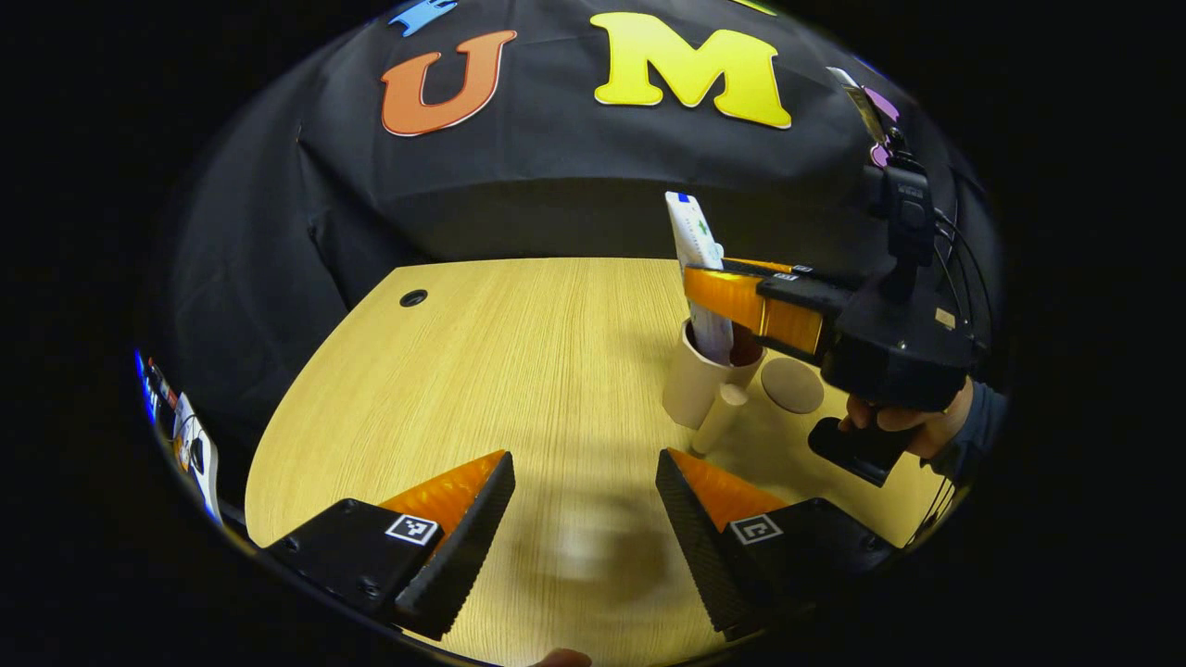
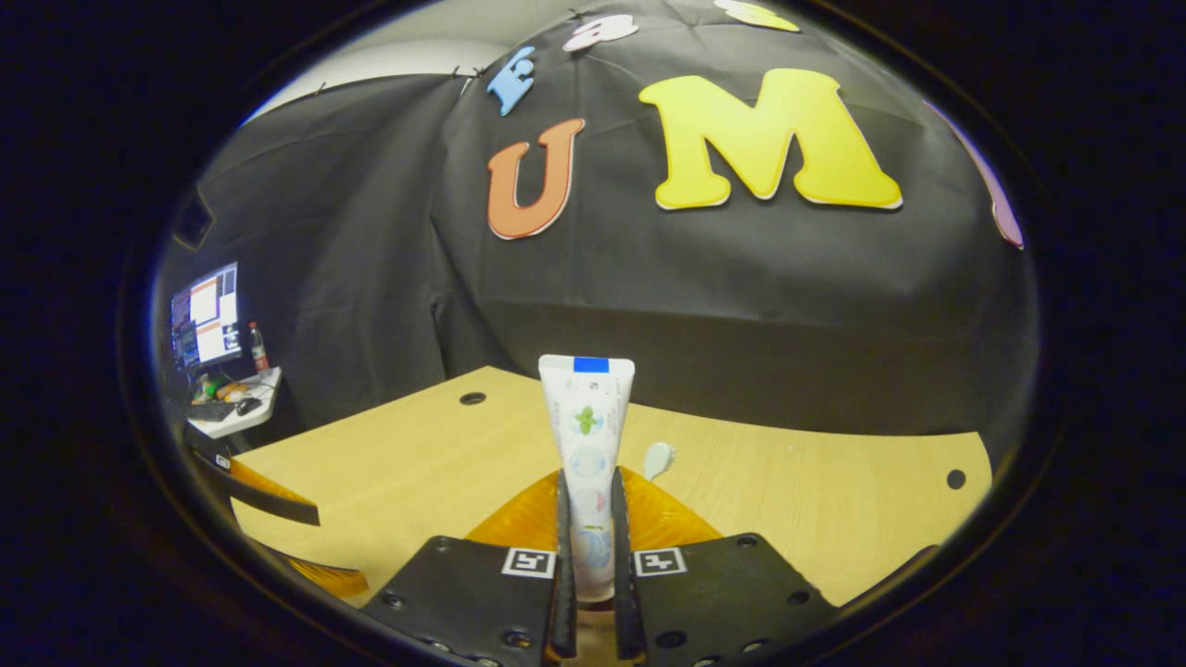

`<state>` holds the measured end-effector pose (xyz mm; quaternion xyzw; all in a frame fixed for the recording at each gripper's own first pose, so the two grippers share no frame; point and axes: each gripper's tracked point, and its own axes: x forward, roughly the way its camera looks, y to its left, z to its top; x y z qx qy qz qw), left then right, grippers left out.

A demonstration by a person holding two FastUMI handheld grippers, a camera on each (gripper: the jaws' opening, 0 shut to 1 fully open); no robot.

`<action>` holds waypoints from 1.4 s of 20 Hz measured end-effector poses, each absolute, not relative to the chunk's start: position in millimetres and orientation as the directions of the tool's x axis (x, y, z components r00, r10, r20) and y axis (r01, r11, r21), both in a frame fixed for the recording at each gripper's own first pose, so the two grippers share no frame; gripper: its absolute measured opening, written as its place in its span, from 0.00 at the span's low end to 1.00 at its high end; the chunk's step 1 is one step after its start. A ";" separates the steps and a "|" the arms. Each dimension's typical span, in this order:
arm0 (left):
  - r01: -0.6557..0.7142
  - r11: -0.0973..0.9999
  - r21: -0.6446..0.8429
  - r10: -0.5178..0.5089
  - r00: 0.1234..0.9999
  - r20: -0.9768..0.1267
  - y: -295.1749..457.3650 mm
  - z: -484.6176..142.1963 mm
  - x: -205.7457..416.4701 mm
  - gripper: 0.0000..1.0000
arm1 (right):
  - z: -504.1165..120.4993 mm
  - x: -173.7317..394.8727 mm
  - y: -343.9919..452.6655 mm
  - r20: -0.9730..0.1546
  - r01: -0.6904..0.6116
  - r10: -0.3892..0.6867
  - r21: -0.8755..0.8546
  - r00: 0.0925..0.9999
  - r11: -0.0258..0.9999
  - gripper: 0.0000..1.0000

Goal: Put the toothbrush and toothpaste on the desktop into the cup, then pick up the cup and place it on the coaster on the desktop.

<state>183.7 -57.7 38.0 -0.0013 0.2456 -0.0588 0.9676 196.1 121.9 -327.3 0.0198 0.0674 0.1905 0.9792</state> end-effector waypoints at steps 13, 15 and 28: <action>0.170 0.984 -0.056 -0.176 0.867 -0.466 -61.3 39.1 202.8 0.98 | -339.1 171.8 104.6 -0.248 -0.318 0.314 0.023 0.916 0.948 0.30; 0.184 0.981 -0.059 -0.190 0.867 -0.461 -56.7 35.9 210.9 0.98 | -337.1 165.8 94.0 -0.256 -0.296 0.288 0.006 0.923 0.955 0.31; 0.321 0.947 -0.013 -0.295 0.853 -0.430 -48.1 32.5 273.6 0.97 | -316.7 102.0 14.4 -0.310 -0.131 0.135 0.033 0.941 0.991 0.73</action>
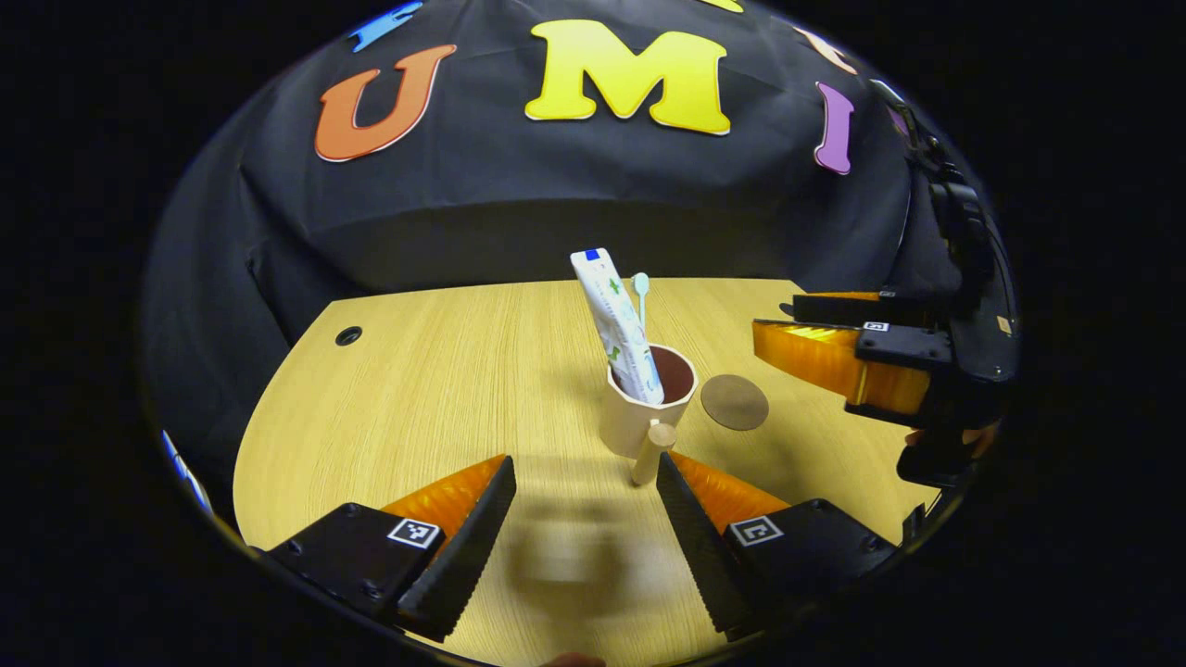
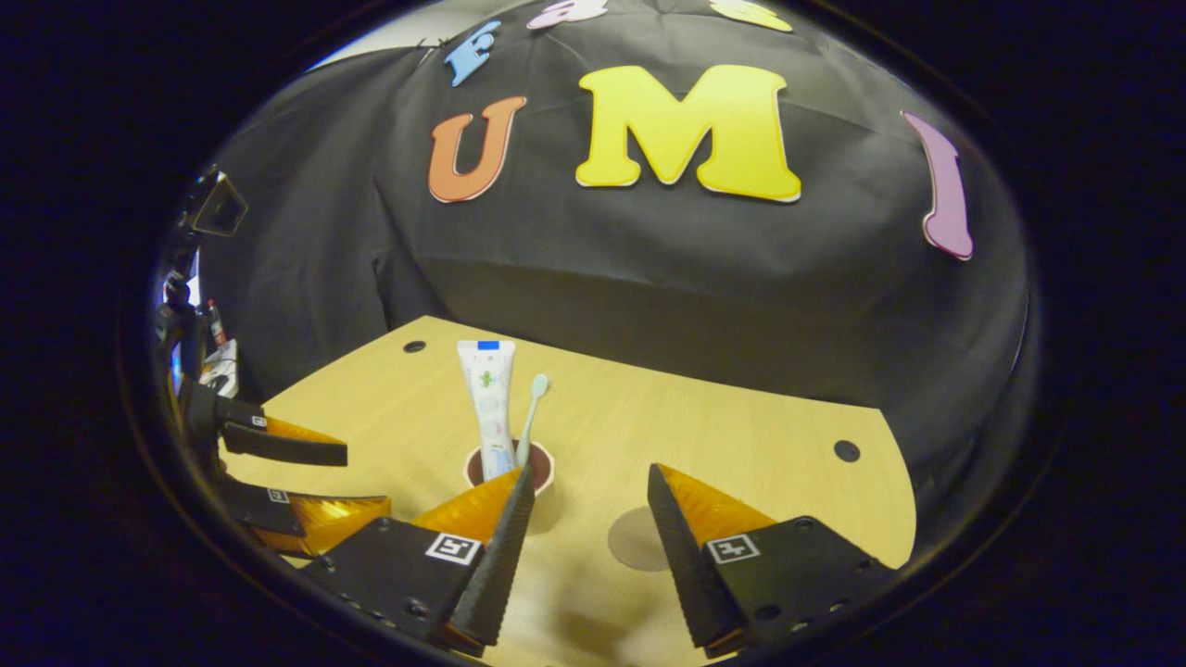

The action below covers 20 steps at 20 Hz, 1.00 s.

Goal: Put the toothbrush and toothpaste on the desktop into the cup, then pick up the cup and place it on the coaster on the desktop.

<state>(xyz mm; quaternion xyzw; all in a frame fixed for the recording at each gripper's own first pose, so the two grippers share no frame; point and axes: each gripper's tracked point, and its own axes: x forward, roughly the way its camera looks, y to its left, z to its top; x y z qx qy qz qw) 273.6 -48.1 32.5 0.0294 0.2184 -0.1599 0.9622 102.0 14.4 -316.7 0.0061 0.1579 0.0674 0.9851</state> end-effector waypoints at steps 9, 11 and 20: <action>0.393 0.919 -0.033 -0.340 0.746 -0.573 -91.9 18.3 305.4 1.00 | -322.1 60.7 -17.7 -0.316 -0.072 0.083 0.047 0.945 0.996 0.85; 0.406 0.912 -0.050 -0.349 0.710 -0.612 -99.8 15.1 312.2 0.97 | -325.6 52.6 -25.5 -0.324 -0.060 0.078 0.062 0.943 0.996 0.86; 0.469 0.882 0.037 -0.280 0.587 -0.760 -117.5 -8.7 325.2 0.91 | -364.7 29.5 -58.6 -0.406 0.003 0.051 0.131 0.912 0.991 0.87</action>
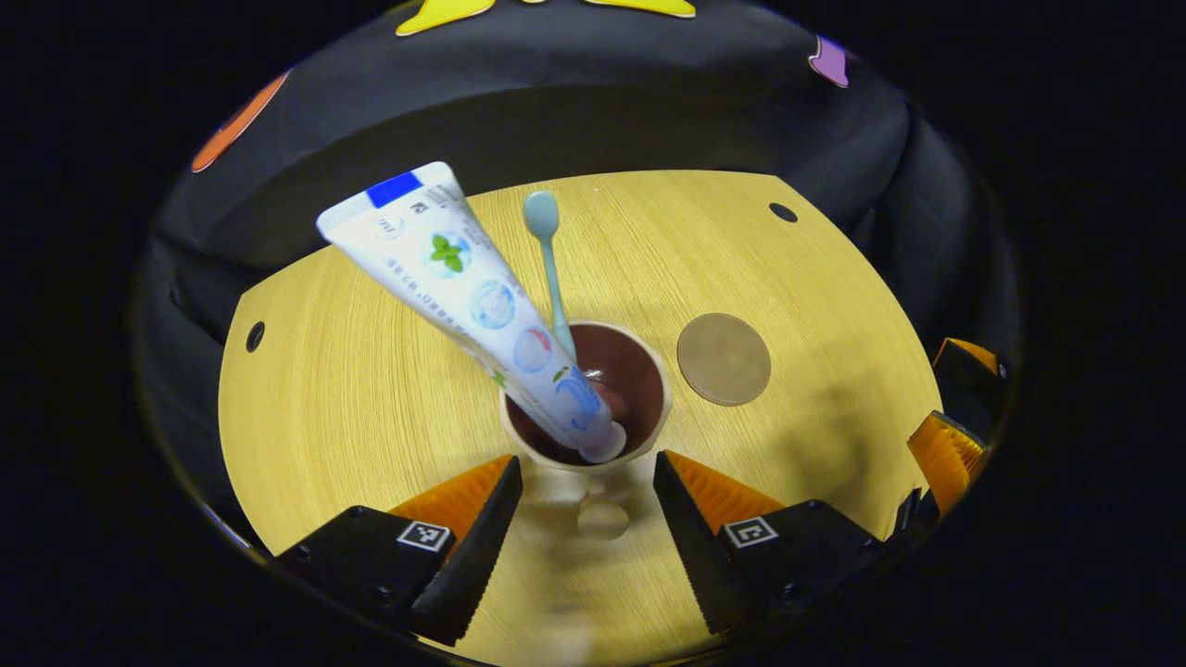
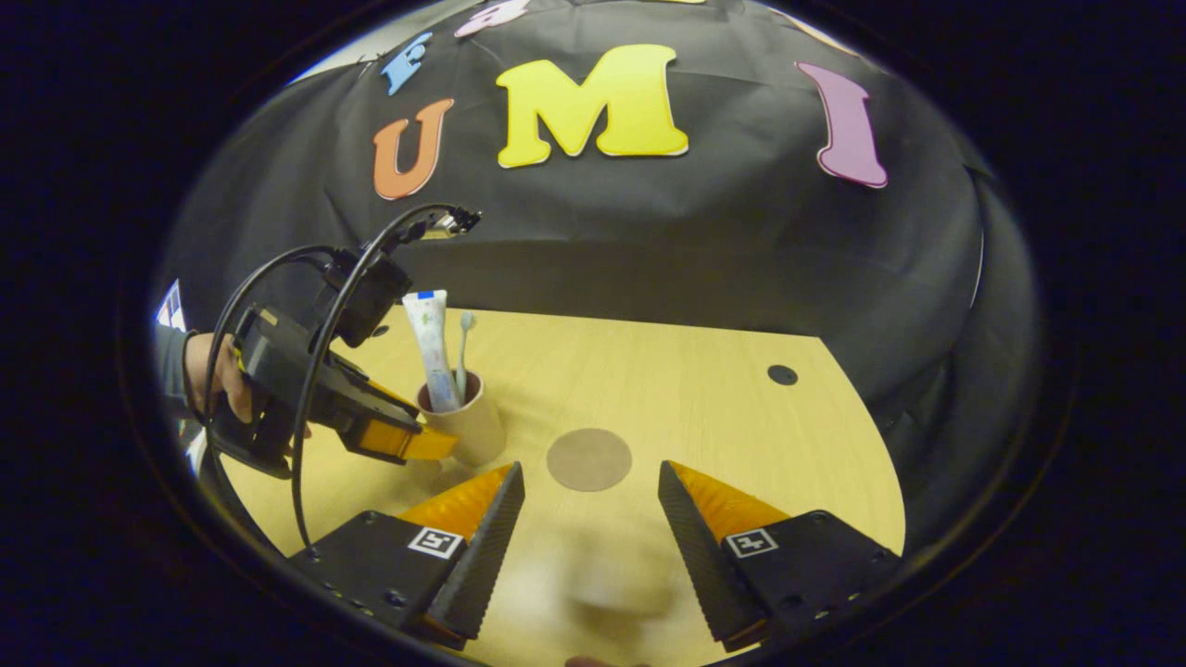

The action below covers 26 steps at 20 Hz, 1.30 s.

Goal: Put the toothbrush and toothpaste on the desktop into the cup, then pick up the cup and place it on the coaster on the desktop.

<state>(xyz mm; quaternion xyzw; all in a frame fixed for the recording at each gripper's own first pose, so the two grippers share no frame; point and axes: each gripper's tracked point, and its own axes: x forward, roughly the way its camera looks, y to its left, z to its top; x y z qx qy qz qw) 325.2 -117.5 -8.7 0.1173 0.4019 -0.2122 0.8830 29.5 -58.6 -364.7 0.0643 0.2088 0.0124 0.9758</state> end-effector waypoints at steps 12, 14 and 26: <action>0.421 0.907 0.018 -0.218 0.507 -0.834 -111.5 -34.7 317.5 0.31 | -385.3 23.5 -62.9 -0.451 0.006 0.076 0.178 0.889 0.984 0.87; 0.418 0.908 0.018 -0.219 0.511 -0.831 -112.0 -34.4 317.6 0.29 | -386.9 21.7 -65.3 -0.453 0.012 0.072 0.179 0.889 0.984 0.87; 0.475 0.875 0.096 -0.248 0.608 -0.754 -105.1 -44.4 337.2 0.26 | -388.0 10.9 -78.2 -0.462 0.038 0.042 0.163 0.886 0.986 0.87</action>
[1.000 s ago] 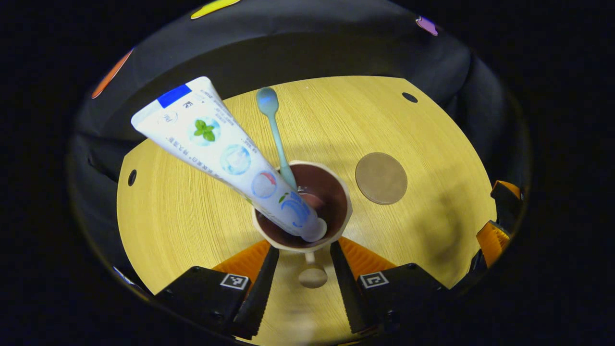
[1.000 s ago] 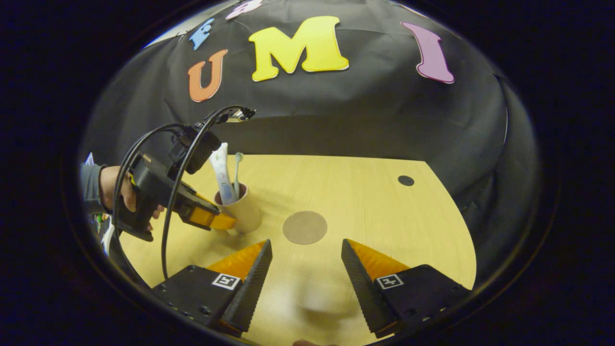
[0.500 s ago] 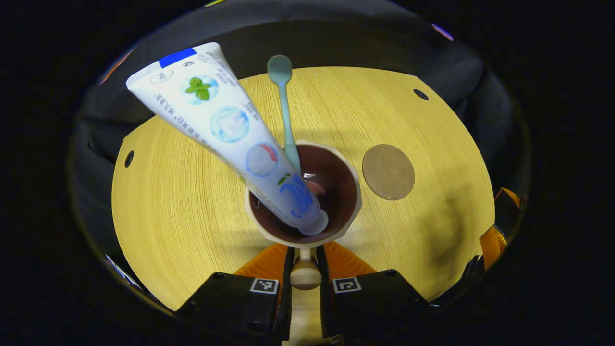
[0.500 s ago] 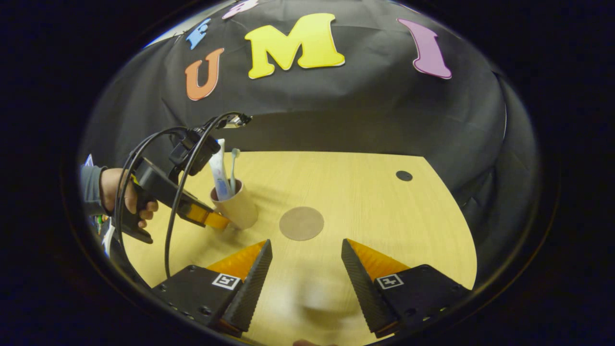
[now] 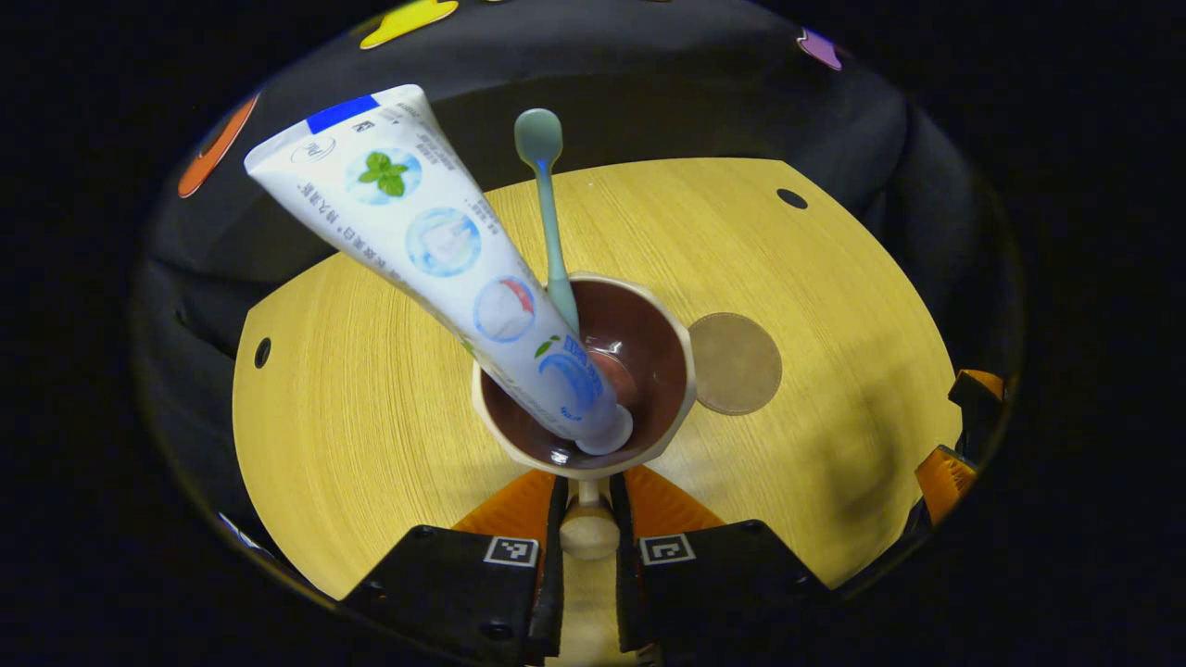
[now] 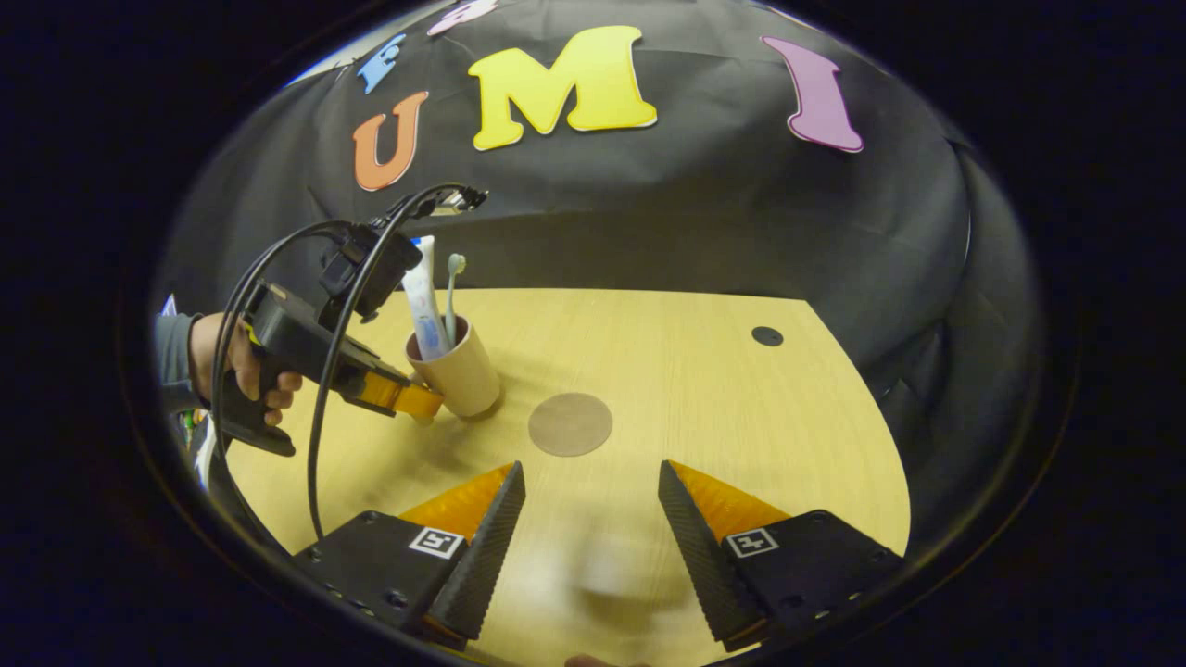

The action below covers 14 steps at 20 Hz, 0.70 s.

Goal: Put the toothbrush and toothpaste on the desktop into the cup, then pick up the cup and place it on the coaster on the desktop.

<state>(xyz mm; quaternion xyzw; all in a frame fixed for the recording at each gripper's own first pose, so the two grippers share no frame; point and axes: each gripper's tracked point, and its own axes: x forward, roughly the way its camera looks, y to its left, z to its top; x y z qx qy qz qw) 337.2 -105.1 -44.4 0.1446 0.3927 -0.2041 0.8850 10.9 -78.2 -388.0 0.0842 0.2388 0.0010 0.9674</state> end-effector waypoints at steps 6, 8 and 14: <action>0.542 0.834 0.101 -0.294 0.593 -0.750 -99.7 -44.2 328.9 0.25 | -386.5 -6.2 -93.7 -0.463 0.076 0.004 0.153 0.886 0.985 0.87; 0.562 0.821 0.103 -0.307 0.585 -0.750 -97.6 -43.7 328.6 0.25 | -388.4 -14.0 -100.0 -0.469 0.095 -0.011 0.155 0.883 0.983 0.87; 0.612 0.783 0.110 -0.328 0.556 -0.763 -89.9 -43.4 325.6 0.25 | -397.1 -32.7 -120.9 -0.481 0.155 -0.056 0.169 0.875 0.973 0.87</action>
